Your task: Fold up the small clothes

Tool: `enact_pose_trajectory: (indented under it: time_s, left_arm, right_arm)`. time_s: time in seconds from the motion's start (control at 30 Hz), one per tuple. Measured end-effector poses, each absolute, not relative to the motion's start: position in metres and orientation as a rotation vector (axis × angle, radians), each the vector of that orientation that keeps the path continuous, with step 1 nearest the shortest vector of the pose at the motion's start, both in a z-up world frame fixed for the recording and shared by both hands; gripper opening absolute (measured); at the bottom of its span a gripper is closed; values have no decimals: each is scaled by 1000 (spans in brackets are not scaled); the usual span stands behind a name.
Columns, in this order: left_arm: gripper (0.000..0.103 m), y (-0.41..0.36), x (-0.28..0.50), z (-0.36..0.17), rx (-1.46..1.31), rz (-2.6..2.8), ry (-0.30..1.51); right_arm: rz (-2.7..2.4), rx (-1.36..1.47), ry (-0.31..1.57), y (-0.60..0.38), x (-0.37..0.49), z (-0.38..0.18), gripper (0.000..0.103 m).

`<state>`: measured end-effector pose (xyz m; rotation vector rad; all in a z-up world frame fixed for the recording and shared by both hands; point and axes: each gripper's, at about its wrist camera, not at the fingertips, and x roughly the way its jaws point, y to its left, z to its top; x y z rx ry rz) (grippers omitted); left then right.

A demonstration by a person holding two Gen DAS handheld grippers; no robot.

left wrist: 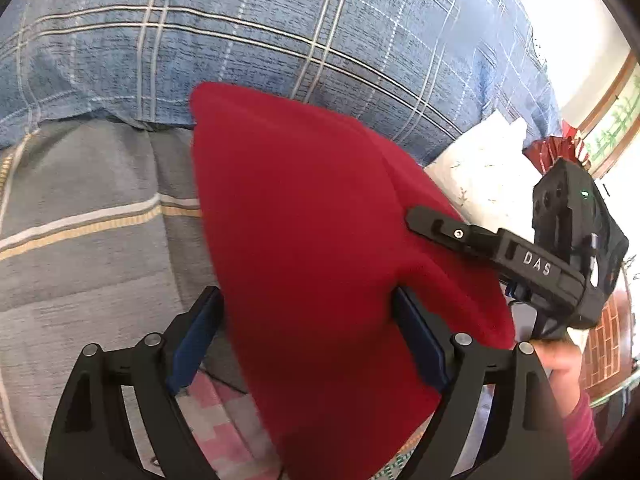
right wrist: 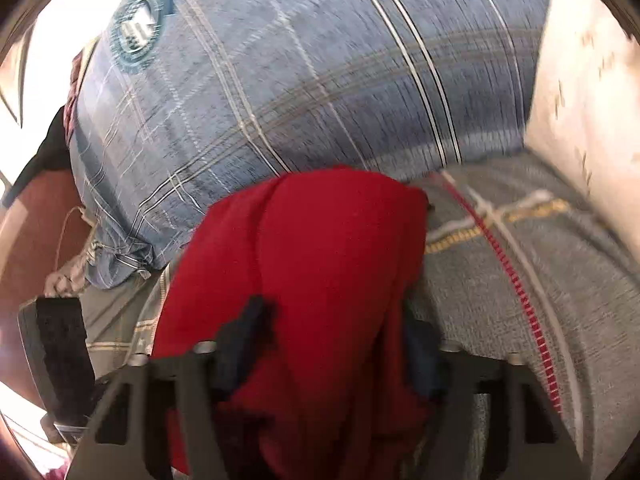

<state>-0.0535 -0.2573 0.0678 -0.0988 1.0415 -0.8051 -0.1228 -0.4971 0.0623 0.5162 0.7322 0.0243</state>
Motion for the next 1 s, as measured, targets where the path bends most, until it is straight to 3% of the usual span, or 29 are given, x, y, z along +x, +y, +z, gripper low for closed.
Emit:
enact_pose_trajectory:
  time_s: [0.03,0.13,0.23,0.47,0.63,0.73,0.8,0.83,1.0]
  left_arm:
    - [78,-259,-54,69,-95,-806,1040]
    - [62,-260,-60,79,-67,-814,1012]
    - [55,-249,-67,92,-81,-843,1012]
    - [55,-194,-109,138,-54,-864,976]
    - [55,-167,-137,124,11,-808,995]
    - [56,-162,-143,94,35,-751,1040]
    - [62,-157,-146,78,35,-725,1049]
    - [70,-154,-149,78,23,-714,1027]
    - [72,-148,-158,95,65,-639,939]
  right_arm:
    - [11,482,728,-494,-124,68,37]
    - [7,443,701,-485,-132,87,33]
    - [30,427,680,-469,-144,106,32]
    - [123,462,675,-429,-183,134,31]
    - [168,444,726,-393,-198,110,32]
    - [101,377,804,-381,-192,83,46]
    - [45,348,831,-378,-194,74,50]
    - [30,337,814,-378,-200,77,50]
    - [6,192,709,-357,-230,117,50]
